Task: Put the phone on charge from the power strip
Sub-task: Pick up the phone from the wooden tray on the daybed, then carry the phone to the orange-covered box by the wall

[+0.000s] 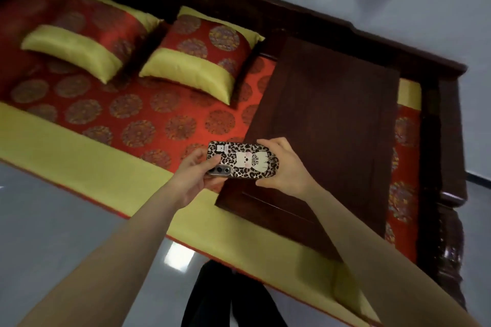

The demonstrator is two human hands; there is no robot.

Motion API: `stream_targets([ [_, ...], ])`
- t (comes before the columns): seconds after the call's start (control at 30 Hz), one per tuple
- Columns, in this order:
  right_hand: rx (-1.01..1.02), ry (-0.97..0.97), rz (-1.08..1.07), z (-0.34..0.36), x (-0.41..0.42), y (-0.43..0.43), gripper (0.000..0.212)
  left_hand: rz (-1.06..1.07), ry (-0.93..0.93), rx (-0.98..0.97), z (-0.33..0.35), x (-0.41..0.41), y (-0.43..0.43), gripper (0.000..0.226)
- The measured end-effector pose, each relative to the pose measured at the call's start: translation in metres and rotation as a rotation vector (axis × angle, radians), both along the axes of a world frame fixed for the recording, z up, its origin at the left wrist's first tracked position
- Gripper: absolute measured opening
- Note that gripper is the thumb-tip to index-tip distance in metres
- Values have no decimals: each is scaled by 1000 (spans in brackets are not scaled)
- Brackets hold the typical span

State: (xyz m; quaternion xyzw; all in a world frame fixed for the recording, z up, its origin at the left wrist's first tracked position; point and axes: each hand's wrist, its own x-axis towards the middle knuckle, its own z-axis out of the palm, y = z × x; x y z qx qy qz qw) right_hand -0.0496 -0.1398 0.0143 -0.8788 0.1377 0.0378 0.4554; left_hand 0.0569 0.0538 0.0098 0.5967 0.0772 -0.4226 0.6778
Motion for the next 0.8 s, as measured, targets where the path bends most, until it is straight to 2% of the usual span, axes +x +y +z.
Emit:
stream_targets([
  [0.1, -114, -86, 159, 16, 34, 35, 86, 107, -86, 39, 18, 6, 51, 12],
  [0.17, -235, -118, 268, 27, 53, 63, 87, 193, -106, 43, 28, 7, 91, 4],
  [0.23, -279, -159, 377, 37, 69, 94, 86, 277, -115, 51, 36, 2, 134, 6],
  [0.53, -240, -194, 814, 61, 107, 283, 85, 612, -50, 72, 48, -49, 331, 24],
  [0.7, -233, -189, 941, 60, 115, 410, 85, 763, -19, 23, 44, -76, 449, 18],
  [0.8, -263, -194, 1000, 56, 119, 481, 83, 836, 10, 23, 39, -83, 516, 23],
])
